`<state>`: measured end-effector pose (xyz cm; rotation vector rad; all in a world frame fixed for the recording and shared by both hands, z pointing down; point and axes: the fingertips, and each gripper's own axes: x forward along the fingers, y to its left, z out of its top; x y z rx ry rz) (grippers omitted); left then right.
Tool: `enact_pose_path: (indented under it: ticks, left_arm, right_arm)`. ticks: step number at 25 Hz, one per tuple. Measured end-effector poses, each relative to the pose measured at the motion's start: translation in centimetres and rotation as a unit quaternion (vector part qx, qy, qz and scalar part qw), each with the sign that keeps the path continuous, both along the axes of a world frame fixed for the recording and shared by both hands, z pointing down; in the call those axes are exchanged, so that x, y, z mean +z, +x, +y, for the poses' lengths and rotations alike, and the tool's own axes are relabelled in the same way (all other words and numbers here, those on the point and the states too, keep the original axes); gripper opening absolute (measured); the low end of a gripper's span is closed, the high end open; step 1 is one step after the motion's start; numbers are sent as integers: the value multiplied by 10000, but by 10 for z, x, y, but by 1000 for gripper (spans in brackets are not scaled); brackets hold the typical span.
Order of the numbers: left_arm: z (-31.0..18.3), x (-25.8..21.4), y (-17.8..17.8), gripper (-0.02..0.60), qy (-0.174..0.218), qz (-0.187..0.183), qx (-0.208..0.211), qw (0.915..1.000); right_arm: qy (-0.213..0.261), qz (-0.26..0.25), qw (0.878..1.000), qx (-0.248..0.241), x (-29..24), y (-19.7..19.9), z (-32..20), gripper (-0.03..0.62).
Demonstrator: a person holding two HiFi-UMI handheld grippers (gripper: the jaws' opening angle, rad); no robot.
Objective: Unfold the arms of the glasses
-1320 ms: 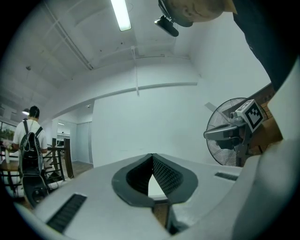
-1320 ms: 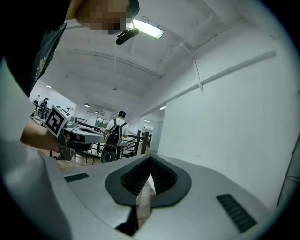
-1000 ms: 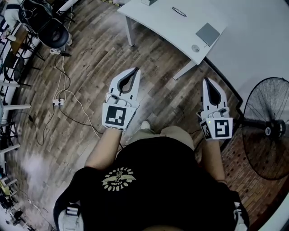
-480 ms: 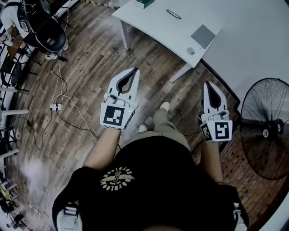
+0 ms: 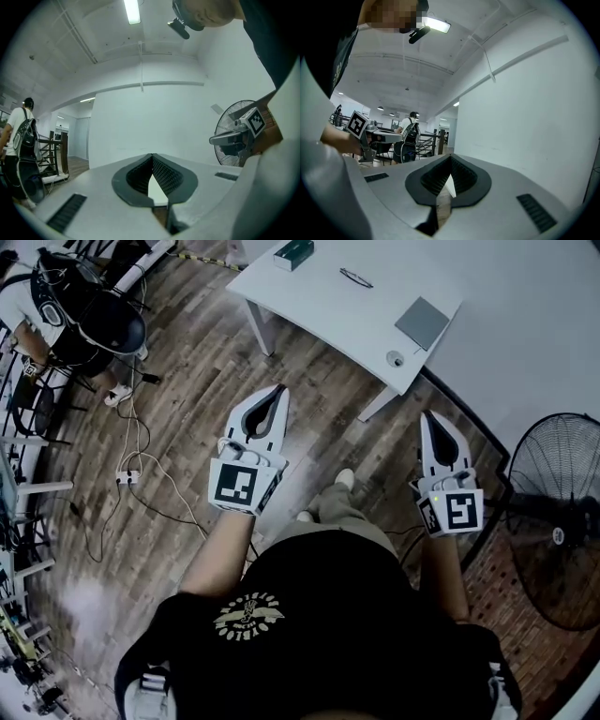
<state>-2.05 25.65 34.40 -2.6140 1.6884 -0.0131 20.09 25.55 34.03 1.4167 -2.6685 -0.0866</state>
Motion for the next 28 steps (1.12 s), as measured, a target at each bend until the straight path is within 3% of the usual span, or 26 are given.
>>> enact_pose_path:
  ticks: [10, 28]
  left_arm:
    - [-52, 12, 25, 6, -202, 100, 53, 9997]
    - [-140, 22, 48, 6, -361, -37, -513, 9980]
  right_arm:
    - [-286, -52, 9996, -14, 20, 23, -56, -2]
    - [-398, -91, 9981, -460, 29, 57, -168, -2]
